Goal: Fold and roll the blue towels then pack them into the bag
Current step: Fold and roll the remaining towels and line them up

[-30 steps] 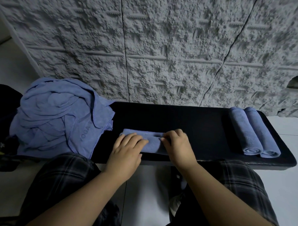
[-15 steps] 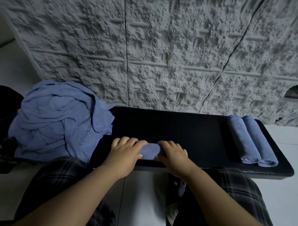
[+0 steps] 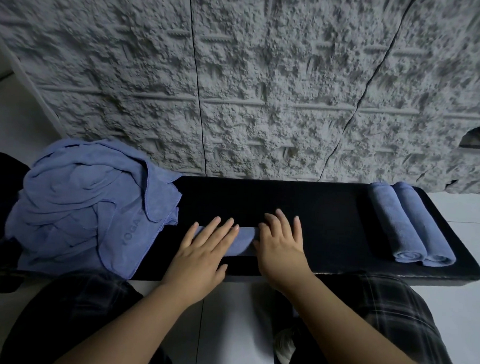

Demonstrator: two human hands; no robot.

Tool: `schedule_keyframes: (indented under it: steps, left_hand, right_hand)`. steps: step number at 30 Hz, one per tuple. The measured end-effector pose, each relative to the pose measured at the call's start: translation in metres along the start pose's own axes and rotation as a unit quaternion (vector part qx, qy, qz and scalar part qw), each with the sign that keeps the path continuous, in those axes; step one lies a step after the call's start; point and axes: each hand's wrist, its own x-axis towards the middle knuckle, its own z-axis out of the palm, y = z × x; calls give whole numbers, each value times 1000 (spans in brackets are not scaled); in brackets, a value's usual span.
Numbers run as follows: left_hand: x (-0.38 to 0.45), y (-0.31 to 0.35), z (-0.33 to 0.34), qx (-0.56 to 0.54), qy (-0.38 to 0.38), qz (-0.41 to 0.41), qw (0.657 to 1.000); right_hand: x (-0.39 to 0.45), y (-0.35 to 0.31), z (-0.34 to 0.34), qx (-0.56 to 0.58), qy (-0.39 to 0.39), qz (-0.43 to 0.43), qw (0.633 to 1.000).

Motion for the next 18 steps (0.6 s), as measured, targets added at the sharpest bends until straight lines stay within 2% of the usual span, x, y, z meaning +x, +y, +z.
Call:
schedule_keyframes:
  steps: [4,11,18]
  left_hand:
    - [8,-4,1,-8,-15,-4,1000]
    - [12,-1,8,-15,-48,-26,998]
    - [20,-12,0,-170,-131,-81,973]
  right_hand:
    - [-2,-13,7,-17,-39,-76,996]
    - [14,-6,-1,36,-194,-108,974]
    - [22,-3,-3,93,-233,-75,965]
